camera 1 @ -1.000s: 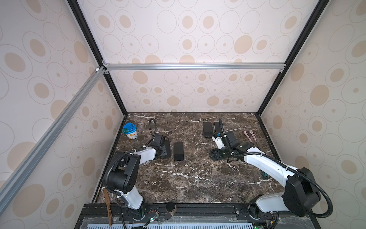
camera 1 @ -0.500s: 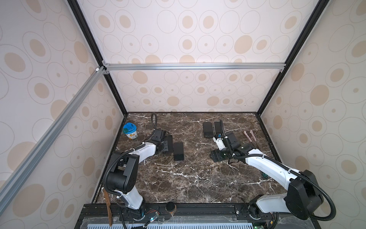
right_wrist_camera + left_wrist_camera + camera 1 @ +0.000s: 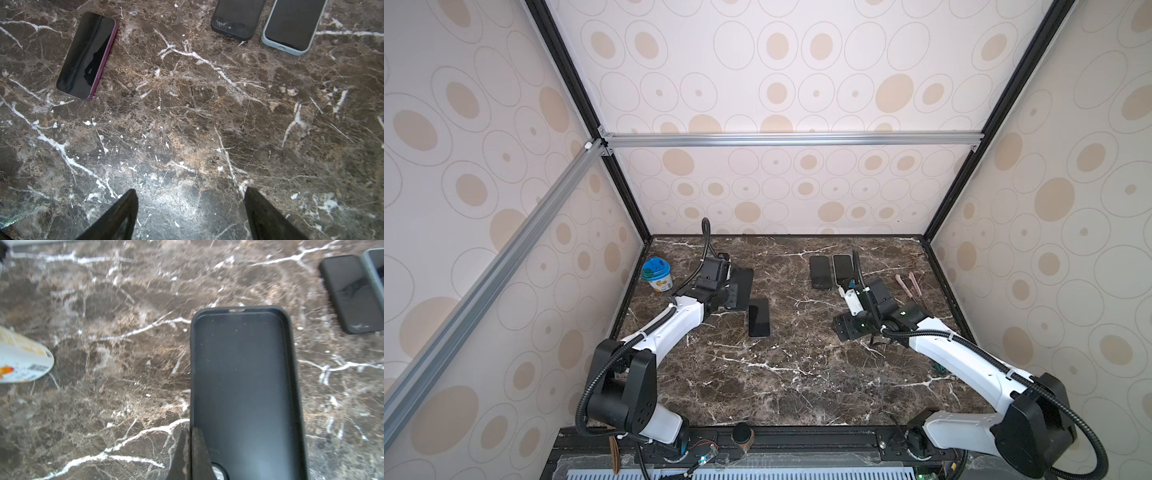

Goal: Put the phone into the phone case
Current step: 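Lift and slide the black case toward the table middle with the left gripper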

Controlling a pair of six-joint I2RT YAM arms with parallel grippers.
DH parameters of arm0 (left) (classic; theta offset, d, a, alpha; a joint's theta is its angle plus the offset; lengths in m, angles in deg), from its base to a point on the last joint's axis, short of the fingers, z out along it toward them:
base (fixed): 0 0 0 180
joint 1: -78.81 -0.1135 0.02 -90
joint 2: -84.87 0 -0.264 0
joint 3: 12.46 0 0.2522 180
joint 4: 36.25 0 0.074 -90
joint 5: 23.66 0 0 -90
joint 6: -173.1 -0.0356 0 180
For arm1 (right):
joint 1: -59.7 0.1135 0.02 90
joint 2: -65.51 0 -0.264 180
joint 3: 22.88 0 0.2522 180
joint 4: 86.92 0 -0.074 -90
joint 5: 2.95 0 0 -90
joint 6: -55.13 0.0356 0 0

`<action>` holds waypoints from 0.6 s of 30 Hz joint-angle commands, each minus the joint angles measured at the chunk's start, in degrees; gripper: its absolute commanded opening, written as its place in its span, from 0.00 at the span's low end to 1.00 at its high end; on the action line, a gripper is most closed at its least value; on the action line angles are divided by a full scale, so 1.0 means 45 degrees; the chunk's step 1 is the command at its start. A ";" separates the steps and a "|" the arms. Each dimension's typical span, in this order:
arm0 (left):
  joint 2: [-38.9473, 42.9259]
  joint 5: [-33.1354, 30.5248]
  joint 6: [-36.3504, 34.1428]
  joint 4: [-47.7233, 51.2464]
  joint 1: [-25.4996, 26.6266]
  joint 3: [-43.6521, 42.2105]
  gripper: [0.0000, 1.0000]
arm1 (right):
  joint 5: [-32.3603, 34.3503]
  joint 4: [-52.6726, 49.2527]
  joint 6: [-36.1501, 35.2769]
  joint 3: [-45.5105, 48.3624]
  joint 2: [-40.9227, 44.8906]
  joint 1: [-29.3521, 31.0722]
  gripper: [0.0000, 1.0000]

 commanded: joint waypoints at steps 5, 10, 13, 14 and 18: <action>0.0511 0.0662 -0.2240 0.0156 0.1546 0.0483 0.00 | 0.0911 -0.1352 0.0780 -0.0714 0.0296 0.0090 0.81; 0.0401 0.0987 -0.2854 -0.0329 0.2708 0.0404 0.00 | 0.0658 -0.1886 0.0891 -0.1109 0.0389 0.0095 0.78; 0.0332 0.0474 -0.2755 -0.0954 0.3520 0.0236 0.00 | 0.0653 -0.2090 0.0962 -0.1159 0.0537 0.0087 0.77; 0.0304 0.0502 -0.2749 -0.1154 0.3774 0.0130 0.00 | 0.0653 -0.2151 0.0998 -0.1116 0.0564 0.0087 0.77; -0.0071 0.0260 -0.2681 -0.1482 0.4715 -0.0151 0.00 | 0.0590 -0.2377 0.1191 -0.0980 0.0626 0.0087 0.75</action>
